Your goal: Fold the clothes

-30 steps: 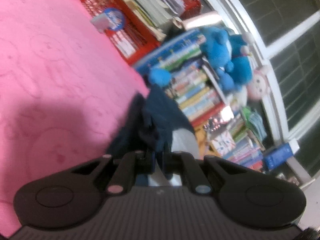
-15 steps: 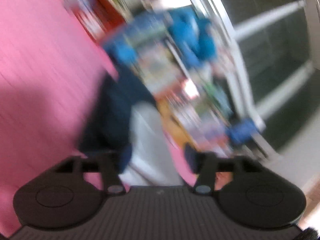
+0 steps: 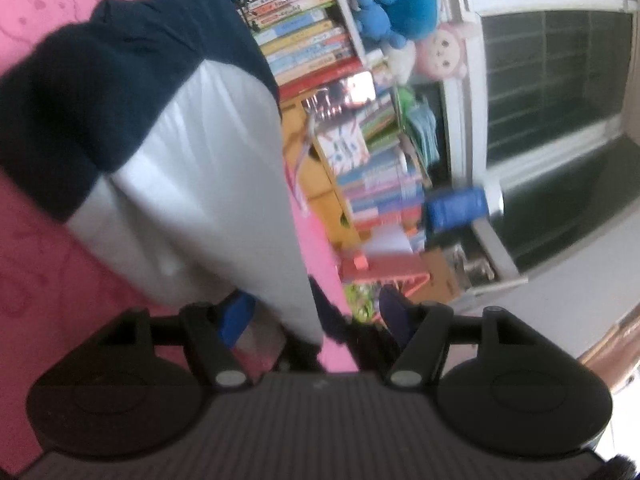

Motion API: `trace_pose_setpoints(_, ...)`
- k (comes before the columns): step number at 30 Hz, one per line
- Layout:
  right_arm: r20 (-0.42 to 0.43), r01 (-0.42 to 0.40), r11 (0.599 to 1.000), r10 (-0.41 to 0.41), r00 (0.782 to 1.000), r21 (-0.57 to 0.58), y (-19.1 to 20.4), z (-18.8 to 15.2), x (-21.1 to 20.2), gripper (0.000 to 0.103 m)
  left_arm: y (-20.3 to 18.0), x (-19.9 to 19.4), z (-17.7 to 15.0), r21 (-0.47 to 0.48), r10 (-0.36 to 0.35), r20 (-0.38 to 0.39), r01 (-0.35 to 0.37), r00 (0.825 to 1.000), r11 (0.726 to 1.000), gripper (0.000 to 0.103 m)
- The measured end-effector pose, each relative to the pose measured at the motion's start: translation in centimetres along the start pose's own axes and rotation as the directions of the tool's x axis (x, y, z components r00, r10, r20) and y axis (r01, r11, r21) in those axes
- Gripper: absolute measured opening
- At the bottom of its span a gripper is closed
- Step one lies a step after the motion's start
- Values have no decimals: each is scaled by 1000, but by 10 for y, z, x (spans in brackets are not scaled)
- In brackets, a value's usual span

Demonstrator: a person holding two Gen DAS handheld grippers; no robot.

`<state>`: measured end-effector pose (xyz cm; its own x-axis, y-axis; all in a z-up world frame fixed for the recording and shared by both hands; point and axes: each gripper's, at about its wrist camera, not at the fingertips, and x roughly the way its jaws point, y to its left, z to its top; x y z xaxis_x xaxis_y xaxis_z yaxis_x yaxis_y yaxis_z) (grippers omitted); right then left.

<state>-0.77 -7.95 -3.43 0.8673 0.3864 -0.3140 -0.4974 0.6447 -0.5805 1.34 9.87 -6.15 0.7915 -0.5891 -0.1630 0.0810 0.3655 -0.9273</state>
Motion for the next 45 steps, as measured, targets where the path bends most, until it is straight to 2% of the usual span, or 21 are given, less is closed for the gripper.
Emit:
trace_pose_setpoints(6, 2, 1, 1000, -1, 1000, -3, 0, -1, -1, 20, 2, 10, 2, 9, 33, 12, -33, 999, 999, 64)
trace_pose_setpoints(8, 1, 2, 1000, -2, 1000, -7, 0, 0, -1, 20, 1, 10, 4, 30, 60, 43, -61, 997, 998, 44)
trace_pose_setpoints(9, 0, 3, 1000, -3, 1000, -9, 0, 0, 0, 20, 2, 11, 6, 45, 78, 48, -80, 996, 996, 19)
trace_pose_setpoints(10, -3, 4, 1000, -4, 1000, -10, 0, 0, 0, 20, 2, 11, 7, 54, 104, 50, -107, 993, 993, 7)
trace_pose_setpoints(11, -5, 5, 1000, -5, 1000, -10, 0, 0, 1, 20, 2, 11, 8, 62, 132, 53, -135, 990, 989, 7)
trace_pose_setpoints(13, -10, 7, 1000, -7, 1000, -12, 0, 0, 2, 19, 3, 6, 8, 56, 139, 79, -144, 987, 988, 6)
trace_pose_setpoints(17, -17, 12, 1000, -12, 1000, -12, -1, 0, 3, 16, 5, -12, 13, 46, 169, 173, -179, 970, 983, 6)
trace_pose_setpoints(19, -17, 13, 1000, -13, 1000, -9, -1, 0, 3, 15, 6, -25, 18, 42, 187, 227, -201, 956, 979, 6)
trace_pose_setpoints(22, -17, 12, 1000, -12, 1000, -13, -1, 0, 3, 15, 10, -44, 26, 30, 224, 307, -244, 925, 969, 5)
trace_pose_setpoints(25, -17, 7, 1000, -7, 1000, -27, 1, 0, 3, 15, 14, -58, 31, 10, 246, 348, -265, 905, 964, 6)
trace_pose_setpoints(31, -19, 4, 999, -5, 1000, -40, 3, 0, 3, 15, 19, -69, 32, -5, 269, 384, -290, 883, 957, 6)
trace_pose_setpoints(45, -13, 6, 998, -7, 1000, -61, 8, 1, 0, 16, 22, -91, 33, -29, 306, 432, -326, 848, 945, 6)
